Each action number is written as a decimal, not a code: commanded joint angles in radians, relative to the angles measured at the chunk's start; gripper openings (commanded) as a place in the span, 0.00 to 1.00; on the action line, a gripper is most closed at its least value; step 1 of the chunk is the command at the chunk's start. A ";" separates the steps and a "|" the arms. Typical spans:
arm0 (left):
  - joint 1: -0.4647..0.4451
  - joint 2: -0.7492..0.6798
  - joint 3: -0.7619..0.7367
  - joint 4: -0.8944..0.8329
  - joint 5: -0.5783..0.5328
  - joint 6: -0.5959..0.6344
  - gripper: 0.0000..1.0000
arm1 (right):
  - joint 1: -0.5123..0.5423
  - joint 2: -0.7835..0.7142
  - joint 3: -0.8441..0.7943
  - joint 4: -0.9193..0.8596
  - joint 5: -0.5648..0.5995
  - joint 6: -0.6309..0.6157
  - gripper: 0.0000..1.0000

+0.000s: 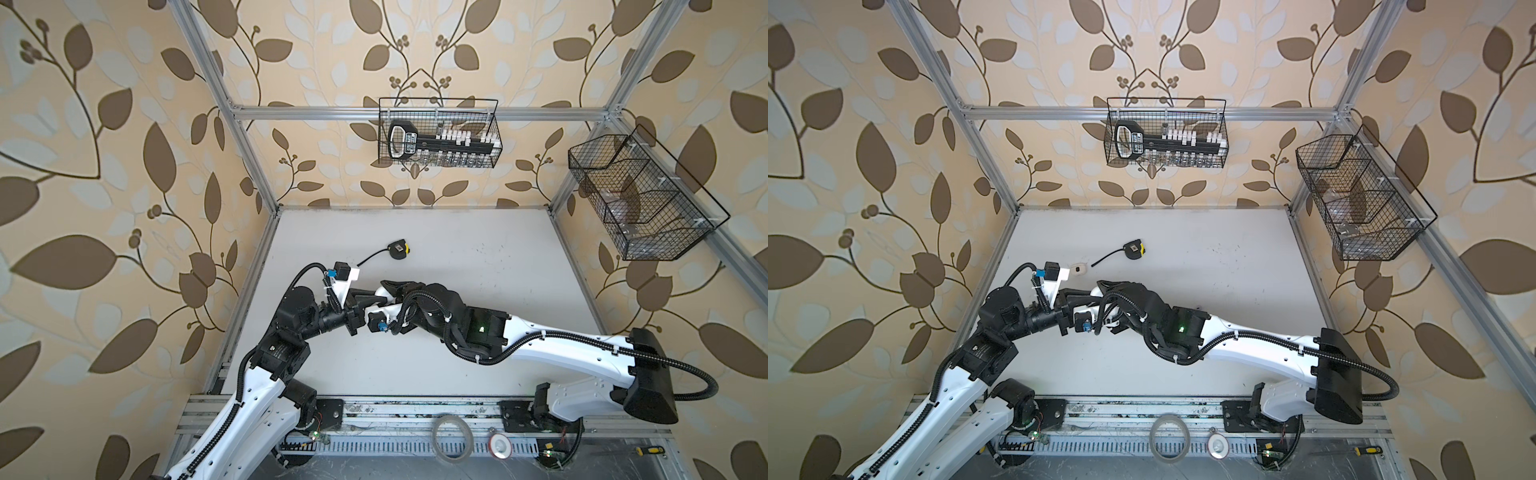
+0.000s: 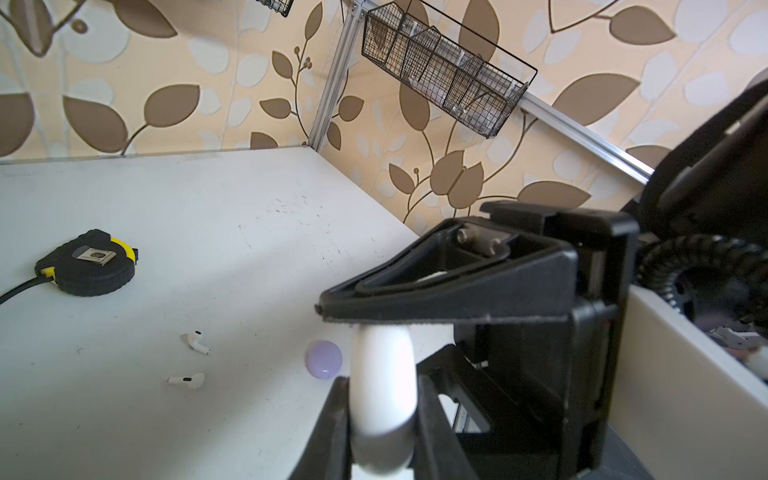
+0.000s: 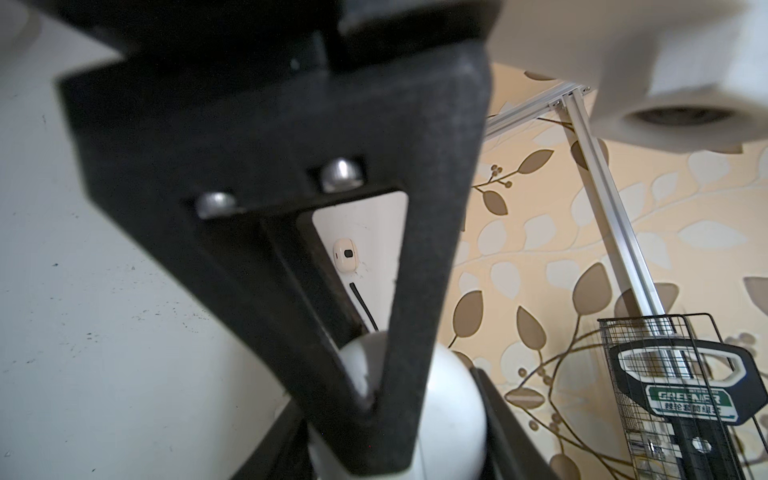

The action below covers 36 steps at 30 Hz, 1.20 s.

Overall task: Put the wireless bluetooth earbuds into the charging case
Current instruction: 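Hold the round case with the left gripper while the right gripper grips its lid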

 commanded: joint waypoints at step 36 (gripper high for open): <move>-0.009 -0.018 0.033 0.047 0.030 0.015 0.34 | 0.030 0.032 0.077 0.160 0.072 0.069 0.26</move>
